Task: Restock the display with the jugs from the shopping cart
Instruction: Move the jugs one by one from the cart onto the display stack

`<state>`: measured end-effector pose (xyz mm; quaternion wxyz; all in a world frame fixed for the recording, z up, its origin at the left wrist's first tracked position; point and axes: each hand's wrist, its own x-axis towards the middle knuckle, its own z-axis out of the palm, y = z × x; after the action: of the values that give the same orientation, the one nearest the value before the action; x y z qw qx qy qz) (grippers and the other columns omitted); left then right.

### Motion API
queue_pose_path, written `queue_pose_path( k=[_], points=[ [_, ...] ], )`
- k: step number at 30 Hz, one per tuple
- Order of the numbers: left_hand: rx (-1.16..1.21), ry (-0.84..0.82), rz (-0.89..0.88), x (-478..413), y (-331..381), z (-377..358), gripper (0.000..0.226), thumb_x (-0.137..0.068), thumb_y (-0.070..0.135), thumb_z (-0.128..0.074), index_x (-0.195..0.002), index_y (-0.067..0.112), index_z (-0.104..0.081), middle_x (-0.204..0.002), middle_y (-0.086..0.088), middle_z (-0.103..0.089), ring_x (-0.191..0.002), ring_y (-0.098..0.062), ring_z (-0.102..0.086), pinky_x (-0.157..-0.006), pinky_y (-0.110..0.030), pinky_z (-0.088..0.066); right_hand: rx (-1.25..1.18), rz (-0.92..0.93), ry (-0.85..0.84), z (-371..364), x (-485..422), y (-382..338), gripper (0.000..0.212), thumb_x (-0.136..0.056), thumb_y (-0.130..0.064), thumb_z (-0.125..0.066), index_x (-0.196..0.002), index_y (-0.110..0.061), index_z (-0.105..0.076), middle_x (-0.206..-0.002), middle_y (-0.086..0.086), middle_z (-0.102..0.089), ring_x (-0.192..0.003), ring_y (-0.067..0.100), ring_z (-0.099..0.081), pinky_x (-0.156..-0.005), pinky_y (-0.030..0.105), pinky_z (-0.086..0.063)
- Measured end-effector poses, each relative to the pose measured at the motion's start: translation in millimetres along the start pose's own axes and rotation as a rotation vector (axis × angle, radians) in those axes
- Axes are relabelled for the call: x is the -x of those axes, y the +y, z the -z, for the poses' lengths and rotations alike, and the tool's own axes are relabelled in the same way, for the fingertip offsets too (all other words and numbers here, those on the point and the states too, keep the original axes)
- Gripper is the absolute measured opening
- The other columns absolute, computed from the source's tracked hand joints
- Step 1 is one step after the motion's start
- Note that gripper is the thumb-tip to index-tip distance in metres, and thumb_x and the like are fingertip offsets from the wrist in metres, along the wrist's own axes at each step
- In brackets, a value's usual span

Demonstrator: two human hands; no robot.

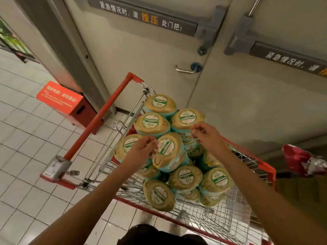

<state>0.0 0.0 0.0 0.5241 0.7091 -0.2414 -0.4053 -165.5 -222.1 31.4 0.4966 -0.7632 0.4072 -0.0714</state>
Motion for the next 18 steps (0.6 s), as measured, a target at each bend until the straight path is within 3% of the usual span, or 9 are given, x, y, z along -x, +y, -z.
queue_pose_path(
  k=[4, 7, 9, 11, 14, 16, 18],
  points=[
    [-0.061, -0.053, 0.012, -25, 4, -7, 0.023, -0.084, 0.060, -0.056, -0.084, 0.039, -0.065, -0.088, 0.001, -0.072, -0.077, -0.011, -0.071, -0.069, -0.026, -0.055, 0.049, -0.083, 0.171, 5, -50, 6, 0.012, -0.098, -0.011, -0.064, -0.106, -0.017, -0.071, -0.099, 0.000, -0.070, -0.098, 0.027, -0.068, -0.089, 0.042, -0.057],
    [-0.046, -0.115, 0.004, -41, 2, -27, 0.018, -0.088, 0.057, -0.057, -0.081, 0.042, -0.063, -0.089, -0.002, -0.069, -0.074, -0.006, -0.068, -0.063, -0.022, -0.052, 0.100, -0.139, 0.270, 6, -77, 29, 0.022, -0.095, -0.010, -0.068, -0.116, -0.004, -0.067, -0.118, 0.016, -0.066, -0.110, 0.035, -0.066, -0.098, 0.048, -0.054],
    [-0.016, -0.140, 0.029, -51, -1, -40, 0.018, -0.094, 0.051, -0.058, -0.078, 0.043, -0.062, -0.084, 0.003, -0.068, -0.071, -0.005, -0.067, -0.062, -0.020, -0.051, 0.123, -0.169, 0.297, 9, -91, 43, 0.031, -0.094, -0.009, -0.070, -0.124, -0.005, -0.063, -0.129, 0.020, -0.059, -0.115, 0.035, -0.063, -0.100, 0.044, -0.053],
    [0.018, -0.180, 0.061, -59, -3, -54, 0.022, -0.098, 0.044, -0.057, -0.077, 0.042, -0.062, -0.077, 0.001, -0.067, -0.068, -0.012, -0.064, -0.063, -0.025, -0.051, 0.119, -0.223, 0.217, 13, -102, 55, 0.044, -0.093, -0.005, -0.070, -0.135, -0.007, -0.057, -0.137, 0.020, -0.054, -0.119, 0.033, -0.060, -0.092, 0.038, -0.055],
    [0.080, -0.200, 0.088, -66, -5, -69, 0.020, -0.089, 0.052, -0.059, -0.077, 0.037, -0.063, -0.073, -0.002, -0.063, -0.068, -0.022, -0.059, -0.065, -0.037, -0.048, 0.073, -0.324, 0.017, 17, -110, 67, 0.064, -0.087, 0.008, -0.065, -0.146, -0.008, -0.048, -0.141, 0.018, -0.055, -0.114, 0.030, -0.058, -0.062, 0.023, -0.052],
    [0.105, -0.205, 0.089, -70, -7, -76, 0.022, -0.087, 0.052, -0.060, -0.081, 0.031, -0.064, -0.076, 0.001, -0.063, -0.069, -0.015, -0.061, -0.066, -0.034, -0.049, 0.064, -0.346, -0.034, 19, -115, 70, 0.066, -0.084, 0.013, -0.064, -0.144, -0.008, -0.048, -0.140, 0.017, -0.056, -0.114, 0.031, -0.057, -0.060, 0.025, -0.049],
    [0.128, -0.206, 0.111, -72, -11, -80, 0.021, -0.092, 0.043, -0.060, -0.090, 0.023, -0.065, -0.079, 0.004, -0.065, -0.070, -0.009, -0.063, -0.067, -0.028, -0.051, 0.061, -0.351, -0.063, 21, -116, 71, 0.061, -0.080, 0.016, -0.066, -0.136, -0.004, -0.053, -0.136, 0.019, -0.060, -0.117, 0.034, -0.058, -0.074, 0.037, -0.057]
  ],
)
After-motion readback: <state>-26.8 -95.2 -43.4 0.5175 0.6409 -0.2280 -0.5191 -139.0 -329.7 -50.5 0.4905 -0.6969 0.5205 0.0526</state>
